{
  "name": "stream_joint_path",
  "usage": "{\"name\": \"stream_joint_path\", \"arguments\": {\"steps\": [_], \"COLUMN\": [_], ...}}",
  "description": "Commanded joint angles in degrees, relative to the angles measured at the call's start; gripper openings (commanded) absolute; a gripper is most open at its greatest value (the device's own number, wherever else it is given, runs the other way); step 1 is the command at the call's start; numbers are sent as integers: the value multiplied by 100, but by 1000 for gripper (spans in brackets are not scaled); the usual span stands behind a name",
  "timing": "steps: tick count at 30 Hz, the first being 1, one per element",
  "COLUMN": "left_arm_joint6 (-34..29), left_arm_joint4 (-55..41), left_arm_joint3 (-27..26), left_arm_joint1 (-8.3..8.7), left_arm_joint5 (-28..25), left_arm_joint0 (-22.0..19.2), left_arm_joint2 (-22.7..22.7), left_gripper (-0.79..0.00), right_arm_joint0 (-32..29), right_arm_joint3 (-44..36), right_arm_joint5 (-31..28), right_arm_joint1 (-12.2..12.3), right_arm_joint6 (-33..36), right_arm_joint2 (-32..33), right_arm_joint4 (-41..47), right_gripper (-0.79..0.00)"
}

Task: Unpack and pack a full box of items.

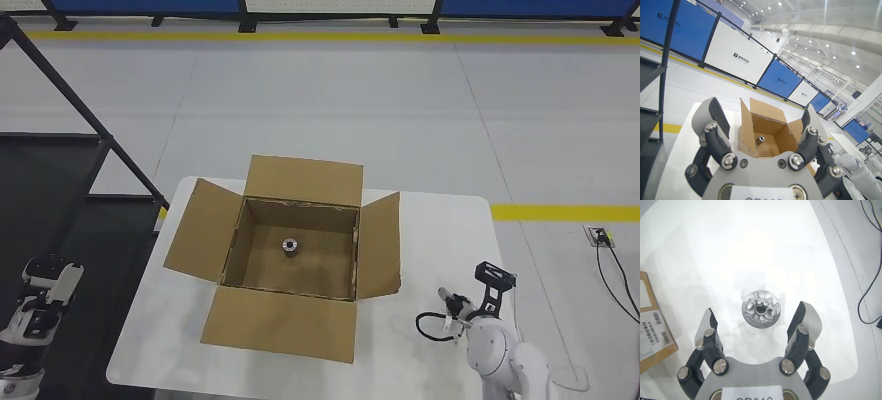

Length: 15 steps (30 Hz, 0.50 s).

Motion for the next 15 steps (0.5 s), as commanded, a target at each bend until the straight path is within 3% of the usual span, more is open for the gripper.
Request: {"name": "stream_joint_path", "arguments": {"steps": [1,4,8,11,15], "left_arm_joint6": [0,0,0,0,0], "left_arm_joint4": [0,0,0,0,0], "left_arm_joint3": [0,0,0,0,0], "left_arm_joint1": [0,0,0,0,0], "left_arm_joint5": [0,0,0,0,0], "left_arm_joint0": [0,0,0,0,0], "left_arm_joint2": [0,0,0,0,0], "left_gripper": [0,0,0,0,0], "right_arm_joint0": [-11,29,444,1111,2433], "right_arm_joint3": [-477,-1309,-2060,-1960,-847], "right_arm_joint5": [-48,-93,-551,-1043,-1544], "right_arm_joint1": [-3,-12,-36,-90,-270], "right_arm_joint6": [-141,-403,-503,-375,65], "right_arm_joint2": [-78,-406,-1378,-2218,-3040], "right_arm_joint4": [-28,-378,-1105,-1423,-669], "right_gripper": [0,0,0,0,0]}}
